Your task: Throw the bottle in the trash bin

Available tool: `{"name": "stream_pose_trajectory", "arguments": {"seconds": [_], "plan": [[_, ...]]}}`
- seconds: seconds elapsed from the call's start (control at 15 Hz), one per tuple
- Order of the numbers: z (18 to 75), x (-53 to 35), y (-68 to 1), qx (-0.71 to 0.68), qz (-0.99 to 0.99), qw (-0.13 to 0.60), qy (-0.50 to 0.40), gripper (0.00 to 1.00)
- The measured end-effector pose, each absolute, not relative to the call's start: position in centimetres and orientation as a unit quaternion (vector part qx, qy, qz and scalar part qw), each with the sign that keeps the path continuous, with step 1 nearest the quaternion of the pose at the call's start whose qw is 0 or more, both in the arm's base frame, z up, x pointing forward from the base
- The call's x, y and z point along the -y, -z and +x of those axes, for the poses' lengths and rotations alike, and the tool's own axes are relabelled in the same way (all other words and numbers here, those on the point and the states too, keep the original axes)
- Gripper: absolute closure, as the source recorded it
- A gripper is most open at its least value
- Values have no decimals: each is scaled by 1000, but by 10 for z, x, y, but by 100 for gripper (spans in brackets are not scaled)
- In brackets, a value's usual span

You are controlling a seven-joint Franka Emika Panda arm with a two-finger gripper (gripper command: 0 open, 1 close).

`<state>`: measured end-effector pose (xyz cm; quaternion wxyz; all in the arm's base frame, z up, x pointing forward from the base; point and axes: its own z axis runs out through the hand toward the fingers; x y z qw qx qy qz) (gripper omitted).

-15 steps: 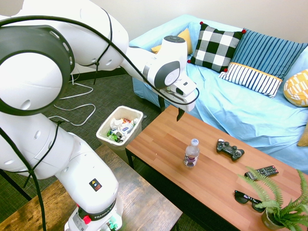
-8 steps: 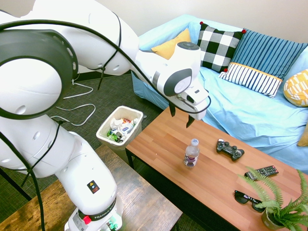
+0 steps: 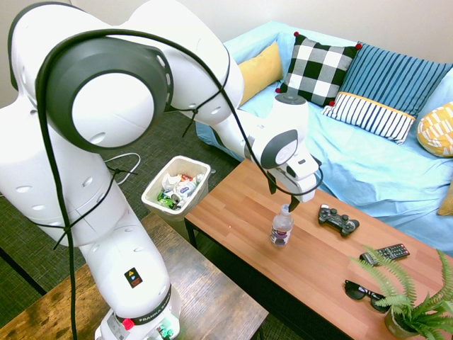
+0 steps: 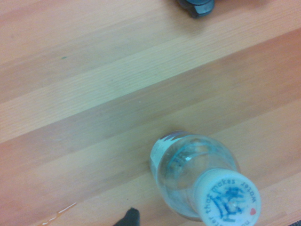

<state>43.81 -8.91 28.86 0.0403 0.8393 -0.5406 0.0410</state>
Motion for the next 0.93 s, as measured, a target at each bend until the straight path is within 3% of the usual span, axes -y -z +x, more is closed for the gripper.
{"name": "stream_pose_trajectory", "arguments": {"seconds": [0.33,0.4,0.93], "plan": [[449,98,-249,547,835,46,-19,0],[452,101,-244,550,834,47,-16,100],[458,100,-241,553,832,42,-10,100]]}}
